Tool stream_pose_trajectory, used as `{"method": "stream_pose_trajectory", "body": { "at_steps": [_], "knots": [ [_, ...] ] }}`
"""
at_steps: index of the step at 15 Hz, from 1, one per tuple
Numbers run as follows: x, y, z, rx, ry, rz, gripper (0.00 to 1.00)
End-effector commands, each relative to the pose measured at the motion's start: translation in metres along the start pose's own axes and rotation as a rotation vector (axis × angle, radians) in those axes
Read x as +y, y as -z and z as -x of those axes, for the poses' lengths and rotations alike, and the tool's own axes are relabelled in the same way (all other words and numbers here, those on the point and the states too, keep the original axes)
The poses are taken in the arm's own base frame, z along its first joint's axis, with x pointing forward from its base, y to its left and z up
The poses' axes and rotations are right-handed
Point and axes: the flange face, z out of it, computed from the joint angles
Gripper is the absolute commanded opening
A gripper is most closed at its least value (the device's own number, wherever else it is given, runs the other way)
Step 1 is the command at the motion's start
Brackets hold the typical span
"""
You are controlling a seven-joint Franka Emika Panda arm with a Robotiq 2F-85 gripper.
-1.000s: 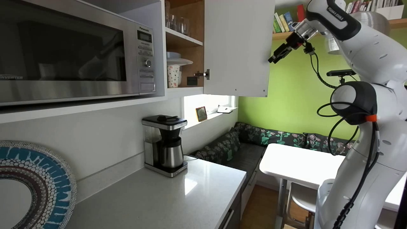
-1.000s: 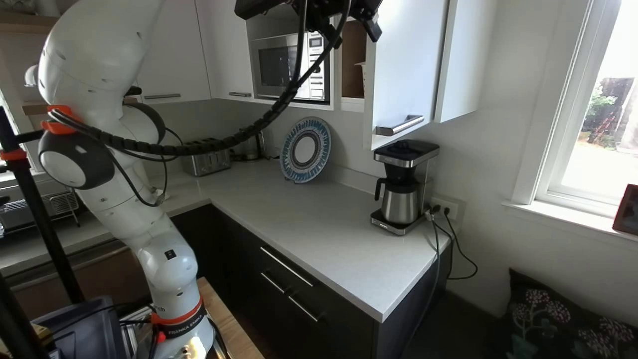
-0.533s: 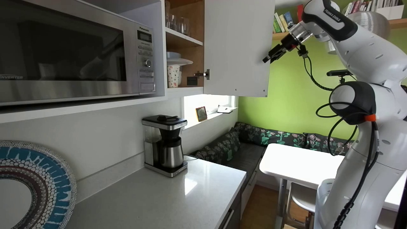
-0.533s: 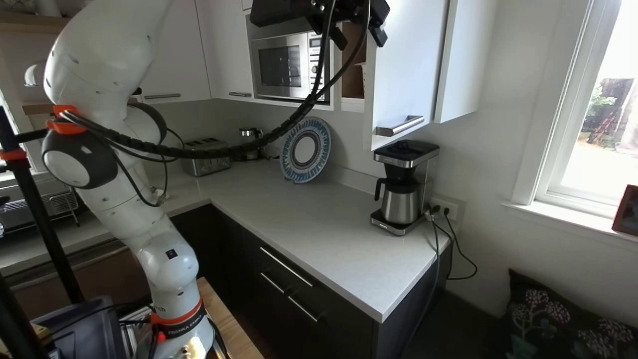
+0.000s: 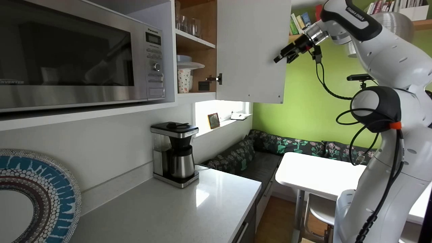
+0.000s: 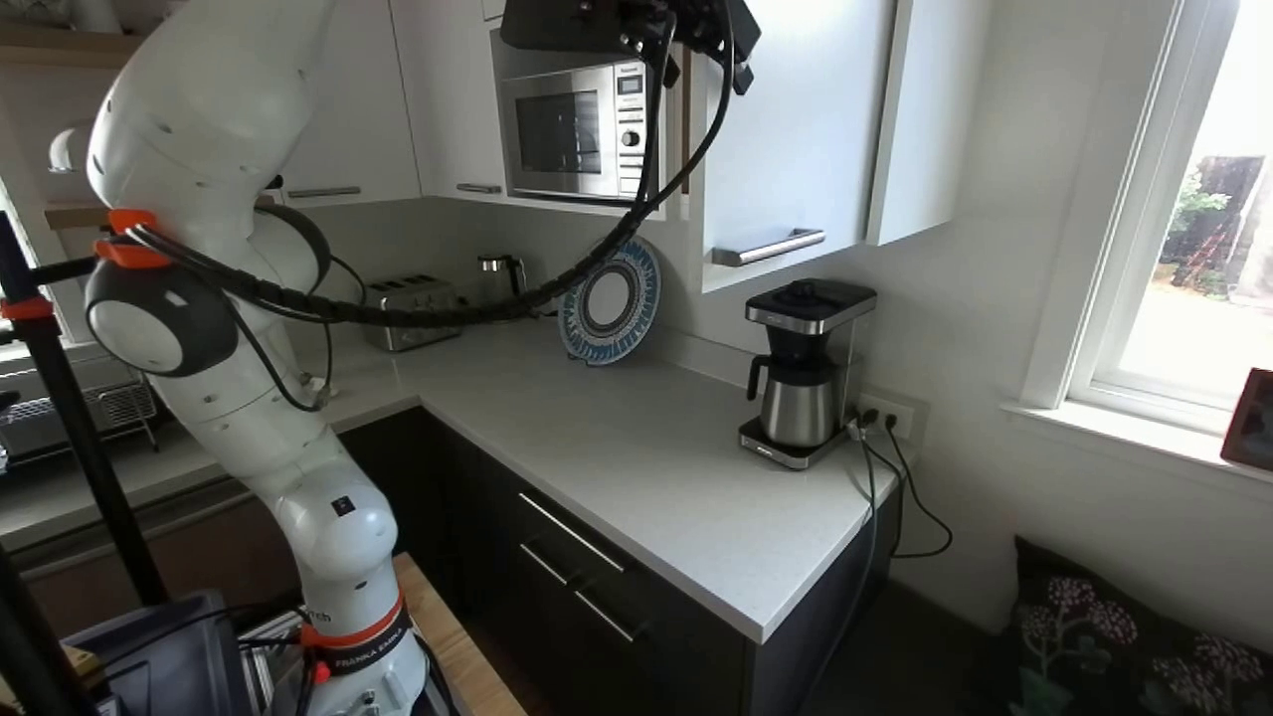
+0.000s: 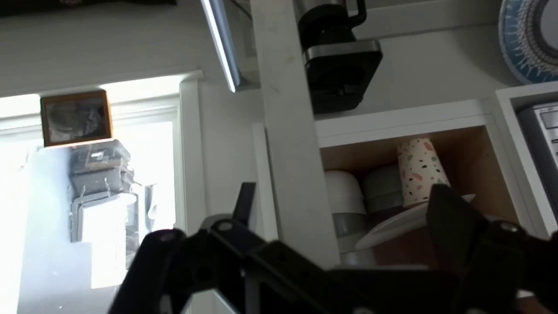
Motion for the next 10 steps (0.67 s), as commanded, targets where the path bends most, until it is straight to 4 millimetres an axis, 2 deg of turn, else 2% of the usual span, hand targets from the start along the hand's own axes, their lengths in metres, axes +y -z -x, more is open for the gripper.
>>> {"method": "stream_pose_trajectory", "body": {
  "at_steps": [1, 10],
  "knots": [
    [-0.03, -0.008, -0.007, -0.019, -0.052, -0.117, 1.0],
    [-0.103, -0.031, -0.023, -0.114, -0.109, -0.288, 1.0]
  ]
}}
